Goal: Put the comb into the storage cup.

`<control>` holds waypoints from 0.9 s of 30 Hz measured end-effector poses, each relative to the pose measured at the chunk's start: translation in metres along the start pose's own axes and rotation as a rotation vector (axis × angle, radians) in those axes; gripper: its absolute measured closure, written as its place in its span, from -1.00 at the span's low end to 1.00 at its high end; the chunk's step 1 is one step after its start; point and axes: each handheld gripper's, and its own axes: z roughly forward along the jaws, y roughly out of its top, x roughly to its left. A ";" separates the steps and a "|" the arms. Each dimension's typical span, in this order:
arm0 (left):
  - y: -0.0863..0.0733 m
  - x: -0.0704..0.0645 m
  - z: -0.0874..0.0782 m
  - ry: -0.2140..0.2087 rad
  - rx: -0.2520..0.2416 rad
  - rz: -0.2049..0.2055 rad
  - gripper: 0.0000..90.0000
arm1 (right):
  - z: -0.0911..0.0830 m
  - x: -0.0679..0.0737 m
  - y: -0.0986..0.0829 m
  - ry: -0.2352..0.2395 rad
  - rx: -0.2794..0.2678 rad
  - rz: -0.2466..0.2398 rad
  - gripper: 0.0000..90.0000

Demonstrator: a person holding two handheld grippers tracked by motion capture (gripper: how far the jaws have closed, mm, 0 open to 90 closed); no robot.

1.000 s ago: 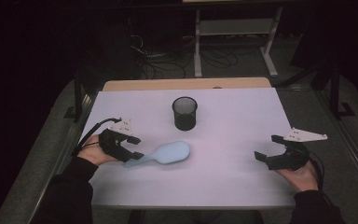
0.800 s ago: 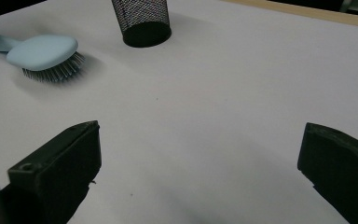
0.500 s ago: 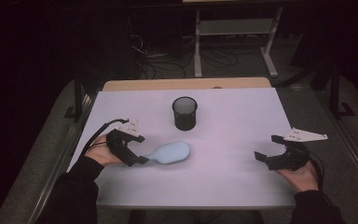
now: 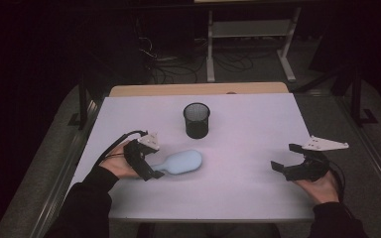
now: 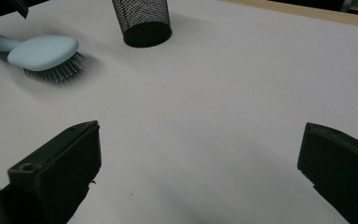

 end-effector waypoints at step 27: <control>-0.007 0.005 0.019 -0.008 0.047 0.012 -0.29 | 0.000 0.000 0.000 0.001 -0.001 0.000 -1.00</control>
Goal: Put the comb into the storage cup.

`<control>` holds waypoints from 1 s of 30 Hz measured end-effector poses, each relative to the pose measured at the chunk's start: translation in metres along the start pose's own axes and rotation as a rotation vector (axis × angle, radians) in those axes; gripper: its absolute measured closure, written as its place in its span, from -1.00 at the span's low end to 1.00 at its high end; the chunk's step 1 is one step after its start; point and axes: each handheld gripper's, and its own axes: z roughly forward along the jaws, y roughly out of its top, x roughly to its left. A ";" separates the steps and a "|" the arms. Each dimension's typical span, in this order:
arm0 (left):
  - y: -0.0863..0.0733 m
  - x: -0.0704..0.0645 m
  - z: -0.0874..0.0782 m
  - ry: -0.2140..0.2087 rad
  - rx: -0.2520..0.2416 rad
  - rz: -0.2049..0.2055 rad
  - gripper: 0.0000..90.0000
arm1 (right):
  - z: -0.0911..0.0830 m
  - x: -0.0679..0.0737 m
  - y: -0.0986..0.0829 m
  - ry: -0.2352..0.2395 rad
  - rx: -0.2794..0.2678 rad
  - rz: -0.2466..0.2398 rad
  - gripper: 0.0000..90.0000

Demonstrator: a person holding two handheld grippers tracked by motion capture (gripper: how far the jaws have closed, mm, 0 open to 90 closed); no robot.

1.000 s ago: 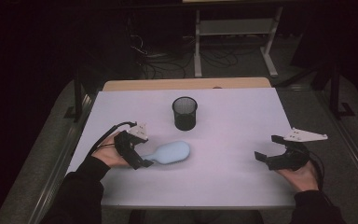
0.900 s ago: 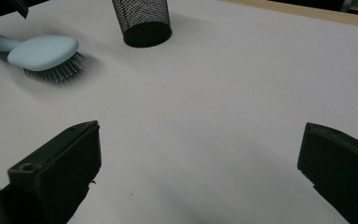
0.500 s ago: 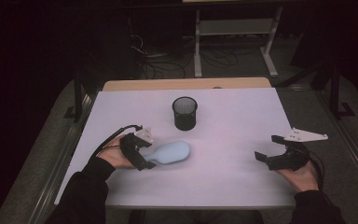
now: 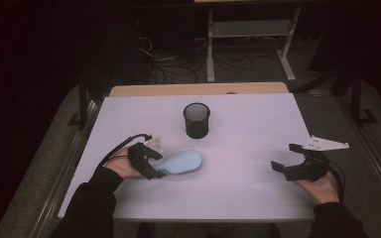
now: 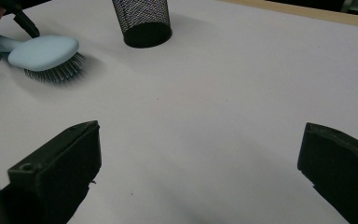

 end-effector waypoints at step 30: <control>0.004 -0.001 0.011 0.018 0.055 0.025 0.48 | 0.001 0.000 0.000 -0.001 0.004 -0.002 -1.00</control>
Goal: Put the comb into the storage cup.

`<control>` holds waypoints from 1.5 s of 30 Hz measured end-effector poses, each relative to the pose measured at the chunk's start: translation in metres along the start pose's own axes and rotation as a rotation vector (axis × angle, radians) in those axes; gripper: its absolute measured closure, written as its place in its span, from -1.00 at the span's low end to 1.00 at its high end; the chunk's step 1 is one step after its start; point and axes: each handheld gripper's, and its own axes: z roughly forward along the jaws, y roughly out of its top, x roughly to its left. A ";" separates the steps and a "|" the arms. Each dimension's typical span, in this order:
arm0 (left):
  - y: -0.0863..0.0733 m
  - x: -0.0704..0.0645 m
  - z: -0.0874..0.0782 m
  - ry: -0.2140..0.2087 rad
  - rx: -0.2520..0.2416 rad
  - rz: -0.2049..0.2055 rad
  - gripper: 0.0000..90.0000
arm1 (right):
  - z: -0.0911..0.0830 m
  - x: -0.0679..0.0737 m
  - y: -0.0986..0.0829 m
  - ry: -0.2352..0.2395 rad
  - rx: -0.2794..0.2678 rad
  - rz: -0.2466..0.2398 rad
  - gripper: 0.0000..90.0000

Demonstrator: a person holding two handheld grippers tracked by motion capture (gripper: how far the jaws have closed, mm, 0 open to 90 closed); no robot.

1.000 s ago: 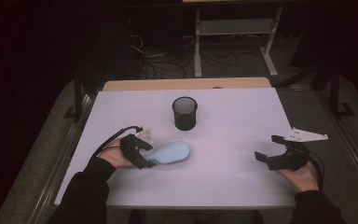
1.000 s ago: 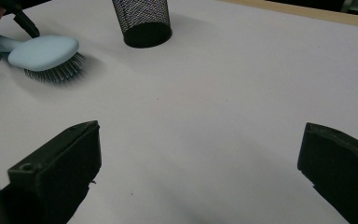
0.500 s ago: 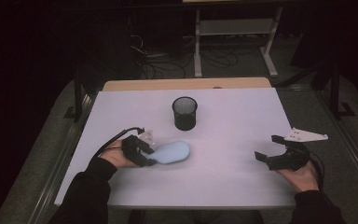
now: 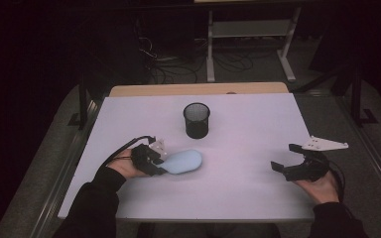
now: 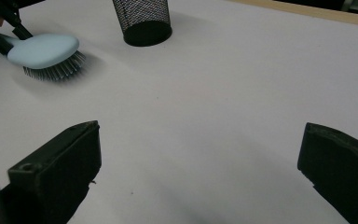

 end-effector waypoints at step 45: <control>0.016 -0.004 -0.050 0.083 -0.073 0.052 0.56 | 0.000 0.000 0.000 0.000 0.002 0.000 -1.00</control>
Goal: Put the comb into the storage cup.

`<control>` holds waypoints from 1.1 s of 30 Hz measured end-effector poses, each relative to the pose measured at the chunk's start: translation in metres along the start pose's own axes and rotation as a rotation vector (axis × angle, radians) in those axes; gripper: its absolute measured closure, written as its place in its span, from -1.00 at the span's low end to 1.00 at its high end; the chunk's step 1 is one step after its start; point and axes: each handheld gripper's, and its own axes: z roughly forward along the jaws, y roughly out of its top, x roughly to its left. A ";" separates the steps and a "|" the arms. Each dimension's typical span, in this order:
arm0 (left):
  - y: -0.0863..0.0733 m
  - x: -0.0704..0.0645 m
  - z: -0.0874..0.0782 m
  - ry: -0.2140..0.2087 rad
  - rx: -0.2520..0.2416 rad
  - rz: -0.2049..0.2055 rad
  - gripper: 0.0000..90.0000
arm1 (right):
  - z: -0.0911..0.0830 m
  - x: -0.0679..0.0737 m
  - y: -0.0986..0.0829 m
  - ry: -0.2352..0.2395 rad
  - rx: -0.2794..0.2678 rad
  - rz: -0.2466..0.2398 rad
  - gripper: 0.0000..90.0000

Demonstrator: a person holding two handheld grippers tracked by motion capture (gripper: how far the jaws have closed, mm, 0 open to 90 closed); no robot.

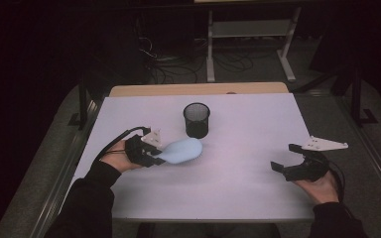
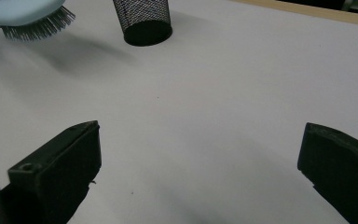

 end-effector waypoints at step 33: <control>0.038 0.002 -0.038 0.069 -0.099 0.026 0.56 | -0.002 0.001 0.001 0.009 -0.012 0.006 -1.00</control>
